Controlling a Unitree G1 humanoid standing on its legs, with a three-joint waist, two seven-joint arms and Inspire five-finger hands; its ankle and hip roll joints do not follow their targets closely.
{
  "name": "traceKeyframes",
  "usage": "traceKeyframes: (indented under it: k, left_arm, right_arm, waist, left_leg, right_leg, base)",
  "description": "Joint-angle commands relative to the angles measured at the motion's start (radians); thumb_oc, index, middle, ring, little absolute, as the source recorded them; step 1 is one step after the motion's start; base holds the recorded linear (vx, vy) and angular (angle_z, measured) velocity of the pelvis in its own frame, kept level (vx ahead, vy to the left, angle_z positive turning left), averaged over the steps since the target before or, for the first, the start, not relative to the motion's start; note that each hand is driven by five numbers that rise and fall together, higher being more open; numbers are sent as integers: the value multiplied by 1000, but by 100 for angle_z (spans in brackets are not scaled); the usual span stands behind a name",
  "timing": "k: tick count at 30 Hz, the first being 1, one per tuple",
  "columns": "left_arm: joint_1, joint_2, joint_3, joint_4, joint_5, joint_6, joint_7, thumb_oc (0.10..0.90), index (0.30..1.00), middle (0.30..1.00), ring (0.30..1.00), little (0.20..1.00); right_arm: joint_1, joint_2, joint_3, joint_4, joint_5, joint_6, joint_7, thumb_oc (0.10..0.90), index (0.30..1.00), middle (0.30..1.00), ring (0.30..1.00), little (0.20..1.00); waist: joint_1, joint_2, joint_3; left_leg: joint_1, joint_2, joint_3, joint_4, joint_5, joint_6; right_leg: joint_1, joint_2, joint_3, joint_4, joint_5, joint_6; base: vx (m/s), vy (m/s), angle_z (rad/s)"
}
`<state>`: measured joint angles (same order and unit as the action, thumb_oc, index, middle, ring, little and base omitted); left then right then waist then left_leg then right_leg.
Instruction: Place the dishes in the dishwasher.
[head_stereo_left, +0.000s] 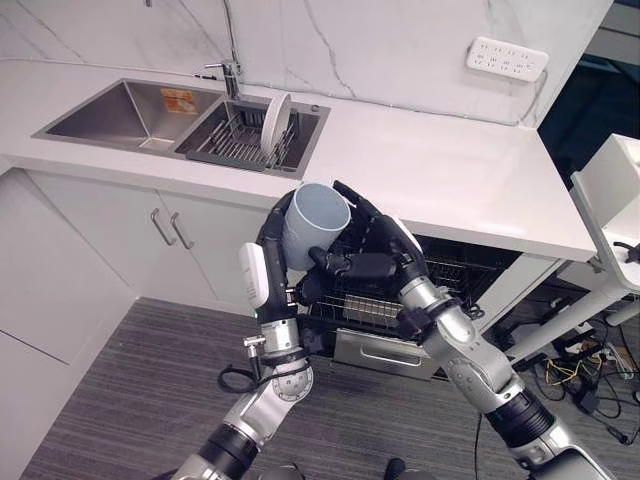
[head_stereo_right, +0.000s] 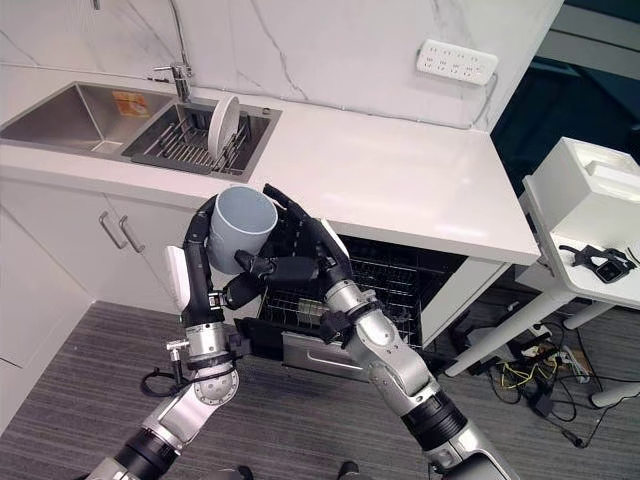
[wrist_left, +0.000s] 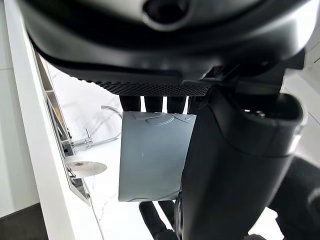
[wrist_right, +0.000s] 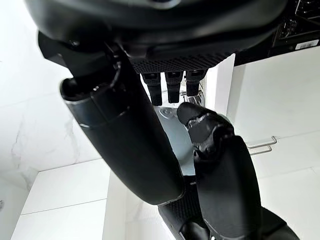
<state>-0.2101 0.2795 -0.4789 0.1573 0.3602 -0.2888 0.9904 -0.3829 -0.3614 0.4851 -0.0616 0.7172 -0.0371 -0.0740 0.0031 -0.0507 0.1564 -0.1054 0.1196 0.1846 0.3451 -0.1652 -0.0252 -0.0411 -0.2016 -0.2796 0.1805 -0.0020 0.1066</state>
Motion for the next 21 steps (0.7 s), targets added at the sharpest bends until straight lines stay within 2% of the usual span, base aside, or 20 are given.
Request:
traceKeyframes:
  k: [1, 12, 13, 14, 15, 16, 21]
  left_arm:
    - [-147, 4, -40, -60, 42, -103, 6, 400, 300, 300, 300, 300]
    - [-155, -5, -68, -44, 46, -125, 14, 400, 300, 300, 300, 300]
    - [-155, -5, -70, -46, 46, -123, 15, 400, 300, 300, 300, 300]
    - [-155, -5, -72, -45, 47, -123, 17, 400, 300, 300, 300, 300]
    - [-155, -5, -73, -45, 48, -123, 18, 400, 300, 300, 300, 300]
    - [-155, -6, -74, -42, 51, -122, 22, 400, 300, 300, 300, 300]
    - [-156, -6, -76, -48, 56, -114, 33, 400, 300, 300, 300, 300]
  right_arm:
    - [-145, 35, -30, -50, 39, -85, -1, 800, 900, 900, 900, 900]
    - [-179, 53, -20, -10, 42, -71, -25, 800, 900, 900, 900, 900]
    - [-181, 53, -18, -7, 37, -78, -31, 538, 507, 507, 507, 507]
    - [-182, 55, -18, -5, 32, -82, -35, 508, 462, 462, 462, 462]
    - [-181, 56, -18, -4, 27, -85, -36, 430, 345, 345, 345, 345]
    - [-177, 56, -20, -4, 24, -92, -35, 400, 300, 300, 300, 300]
    - [-177, 59, -18, -9, 15, -97, -31, 400, 300, 300, 300, 300]
  waist:
    - [8, 8, -46]
    - [17, 9, -42]
    - [17, 8, -41]
    - [17, 9, -41]
    - [17, 9, -40]
    - [17, 8, -40]
    - [17, 8, -36]
  left_leg:
    - [34, -9, -56, -45, -72, -16]
    - [35, -11, -65, -45, -71, -15]
    - [35, -11, -65, -45, -70, -15]
    - [35, -11, -65, -45, -70, -15]
    - [35, -11, -65, -45, -70, -15]
    - [35, -12, -65, -45, -71, -14]
    - [35, -13, -65, -45, -71, -12]
  right_leg:
    - [28, 16, 46, 119, -198, 19]
    - [32, 14, 41, 119, -197, 18]
    - [32, 14, 41, 119, -197, 18]
    - [32, 14, 41, 119, -196, 18]
    - [32, 14, 41, 119, -196, 18]
    - [31, 14, 42, 119, -196, 18]
    - [30, 15, 43, 119, -195, 18]
  base:
    - [0, 0, 0]
    - [2, 0, 1]
    - [3, 4, 4]
    - [2, 4, 3]
    - [0, 0, 0]
    - [0, 0, 0]
    - [0, 0, 0]
